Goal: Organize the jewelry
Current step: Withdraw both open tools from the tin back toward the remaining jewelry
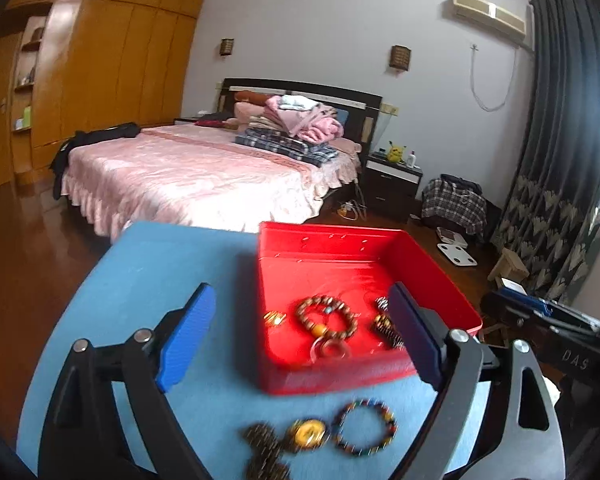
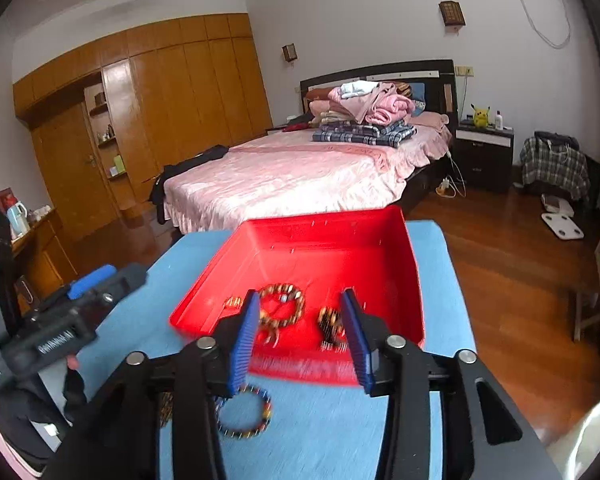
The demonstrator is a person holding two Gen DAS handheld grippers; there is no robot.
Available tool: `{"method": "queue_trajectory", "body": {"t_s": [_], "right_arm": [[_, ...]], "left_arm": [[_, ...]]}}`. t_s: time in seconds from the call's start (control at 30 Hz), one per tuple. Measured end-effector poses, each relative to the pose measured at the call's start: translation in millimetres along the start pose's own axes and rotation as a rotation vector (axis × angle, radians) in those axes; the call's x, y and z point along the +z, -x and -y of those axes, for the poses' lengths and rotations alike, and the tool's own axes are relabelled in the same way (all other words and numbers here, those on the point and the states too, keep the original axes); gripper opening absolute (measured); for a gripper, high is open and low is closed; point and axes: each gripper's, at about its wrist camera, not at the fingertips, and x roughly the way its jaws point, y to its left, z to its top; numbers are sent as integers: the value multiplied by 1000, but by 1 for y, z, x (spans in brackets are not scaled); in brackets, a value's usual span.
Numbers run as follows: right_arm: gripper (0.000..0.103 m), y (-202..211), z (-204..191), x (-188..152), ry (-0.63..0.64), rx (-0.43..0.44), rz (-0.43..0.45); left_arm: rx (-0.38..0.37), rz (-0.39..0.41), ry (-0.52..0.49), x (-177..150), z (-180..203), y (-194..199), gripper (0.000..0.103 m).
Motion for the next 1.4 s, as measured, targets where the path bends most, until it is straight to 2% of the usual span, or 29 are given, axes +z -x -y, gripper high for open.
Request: {"method": "queue_trajectory", "body": {"t_s": [0.2, 0.33, 0.47, 0.77, 1.03, 1.07, 1.13, 1.4], "right_arm": [[61, 9, -1, -36, -44, -7, -40], [72, 9, -1, -58, -75, -22, -83], [79, 9, -4, -72, -58, -71, -113], [81, 11, -8, -92, -63, -79, -143], [81, 9, -10, -96, -54, -78, -148], [81, 9, -11, -96, -57, -77, -149], [81, 8, -9, -97, -62, -76, -149], [81, 4, -10, -99, -60, -71, -155]], "left_arm": [[52, -25, 8, -29, -14, 27, 90], [67, -69, 31, -46, -22, 32, 90], [87, -113, 24, -64, -27, 30, 90], [97, -176, 6, -88, -26, 22, 90], [117, -235, 11, -99, -23, 1, 90], [121, -244, 13, -99, -24, -2, 89], [114, -259, 17, -99, -24, -7, 81], [109, -285, 15, -100, -22, -13, 80]]}}
